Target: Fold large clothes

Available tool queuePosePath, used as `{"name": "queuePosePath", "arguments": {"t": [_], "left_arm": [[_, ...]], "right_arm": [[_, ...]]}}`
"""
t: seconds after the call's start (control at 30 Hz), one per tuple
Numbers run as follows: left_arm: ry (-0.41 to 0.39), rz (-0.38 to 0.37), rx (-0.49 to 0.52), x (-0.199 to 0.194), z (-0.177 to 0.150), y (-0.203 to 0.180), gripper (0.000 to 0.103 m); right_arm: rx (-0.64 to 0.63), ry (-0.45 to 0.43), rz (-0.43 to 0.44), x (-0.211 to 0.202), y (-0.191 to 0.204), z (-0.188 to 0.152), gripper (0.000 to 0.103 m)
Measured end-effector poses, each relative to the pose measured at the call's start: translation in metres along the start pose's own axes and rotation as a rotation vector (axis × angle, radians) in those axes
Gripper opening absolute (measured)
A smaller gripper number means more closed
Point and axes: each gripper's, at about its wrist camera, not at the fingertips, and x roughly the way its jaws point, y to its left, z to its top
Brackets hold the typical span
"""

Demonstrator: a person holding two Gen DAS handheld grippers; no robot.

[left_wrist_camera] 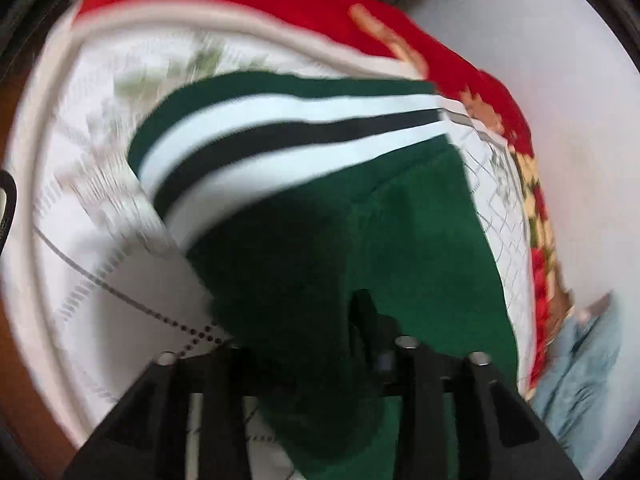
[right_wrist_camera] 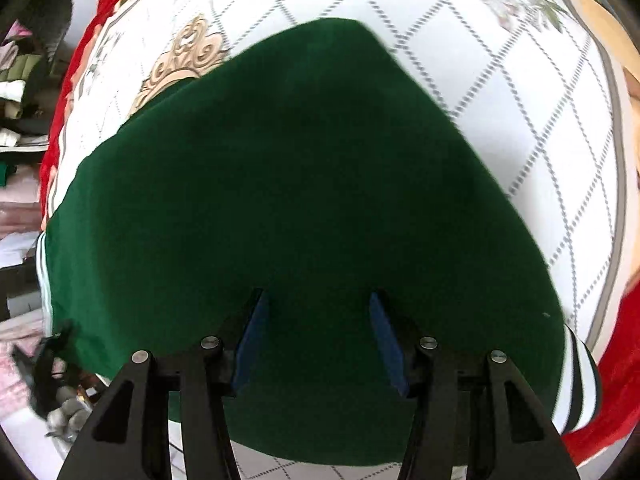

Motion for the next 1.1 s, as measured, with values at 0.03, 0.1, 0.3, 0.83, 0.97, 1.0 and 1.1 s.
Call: {"name": "queuePosePath", "arguments": {"t": [0.03,0.1,0.3,0.83,0.97,1.0,1.1], "left_arm": [[0.000,-0.035,-0.030,0.004,-0.001,0.007,0.063],[-0.042,-0.125,-0.073,0.010,-0.005,0.005,0.085],[-0.125,-0.025,0.097,0.020,-0.008,-0.040,0.045],[-0.389,0.074,0.529,-0.093,0.002,-0.138,0.010],[-0.413,0.050,0.644,-0.112,-0.021,-0.166,0.010],[-0.414,0.041,0.667,-0.113,-0.027,-0.172,0.010],[-0.413,-0.007,0.792,-0.122,-0.065,-0.198,0.010]], "right_arm": [[0.001,0.003,0.004,0.003,0.003,0.002,0.056],[0.012,0.014,0.025,0.006,0.002,0.006,0.058],[0.050,0.044,0.111,0.014,-0.015,0.012,0.062],[0.162,-0.067,-0.039,-0.037,-0.086,-0.024,0.062],[0.229,-0.132,-0.007,-0.057,-0.103,-0.040,0.062],[0.223,-0.109,0.007,-0.057,-0.112,-0.043,0.062],[0.197,0.049,0.110,-0.013,-0.125,-0.053,0.062]]}}
